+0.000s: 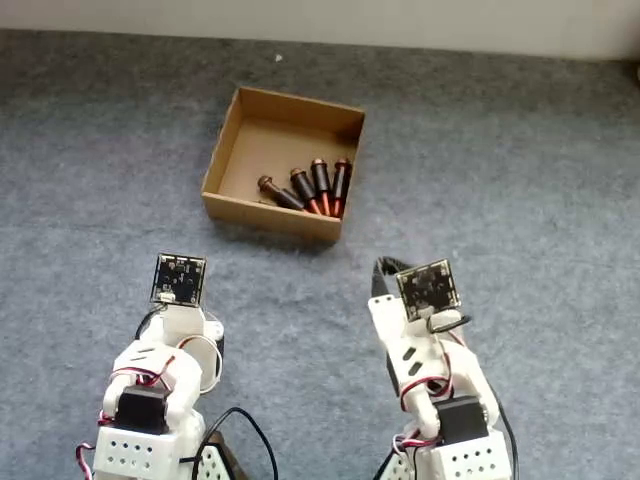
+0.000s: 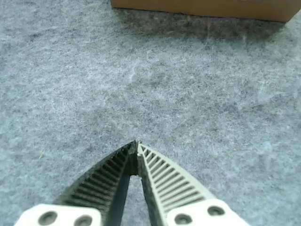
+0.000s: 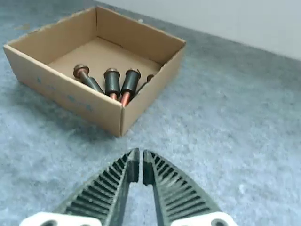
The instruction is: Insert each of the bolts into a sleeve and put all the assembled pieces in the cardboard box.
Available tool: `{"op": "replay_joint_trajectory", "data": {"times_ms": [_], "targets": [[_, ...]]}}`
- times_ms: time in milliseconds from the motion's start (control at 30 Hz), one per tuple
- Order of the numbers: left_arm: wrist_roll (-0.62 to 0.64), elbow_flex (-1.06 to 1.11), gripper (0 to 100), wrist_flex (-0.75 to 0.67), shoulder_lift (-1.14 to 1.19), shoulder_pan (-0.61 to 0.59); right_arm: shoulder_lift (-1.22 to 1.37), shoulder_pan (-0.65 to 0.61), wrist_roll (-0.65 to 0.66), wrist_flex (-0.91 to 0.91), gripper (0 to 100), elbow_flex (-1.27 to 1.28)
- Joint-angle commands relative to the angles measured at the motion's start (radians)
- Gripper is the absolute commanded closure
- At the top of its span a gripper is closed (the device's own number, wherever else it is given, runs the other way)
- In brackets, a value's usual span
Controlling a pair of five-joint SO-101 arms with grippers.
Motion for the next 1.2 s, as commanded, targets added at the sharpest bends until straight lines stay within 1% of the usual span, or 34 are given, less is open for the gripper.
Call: {"op": "replay_joint_trajectory", "data": {"times_ms": [0, 233, 333, 500, 633, 967, 1167], "targets": [[-0.012, 0.019, 99, -0.006, -0.005, -0.008, -0.010, 0.018, 0.002, 0.101, 99.3, 0.025], [-0.012, 0.019, 99, -0.006, -0.007, -0.008, -0.010, 0.012, 0.002, 0.343, 99.3, 0.027], [-0.012, 0.019, 99, -0.006, -0.007, -0.010, -0.010, 0.010, 0.002, 0.395, 99.3, 0.030], [-0.012, 0.019, 99, -0.006, -0.007, -0.010, -0.001, 0.013, 0.002, 0.437, 99.3, 0.131], [-0.012, 0.019, 99, -0.006, -0.007, -0.010, -0.008, 0.018, 0.008, 0.539, 99.3, 0.148], [-0.012, 0.019, 99, 0.003, -0.004, -0.008, -0.008, 0.019, 0.008, 0.565, 99.3, 0.150], [-0.011, 0.019, 99, 0.109, -0.004, -0.008, -0.008, 0.019, 0.008, 0.565, 99.3, 0.150]]}}
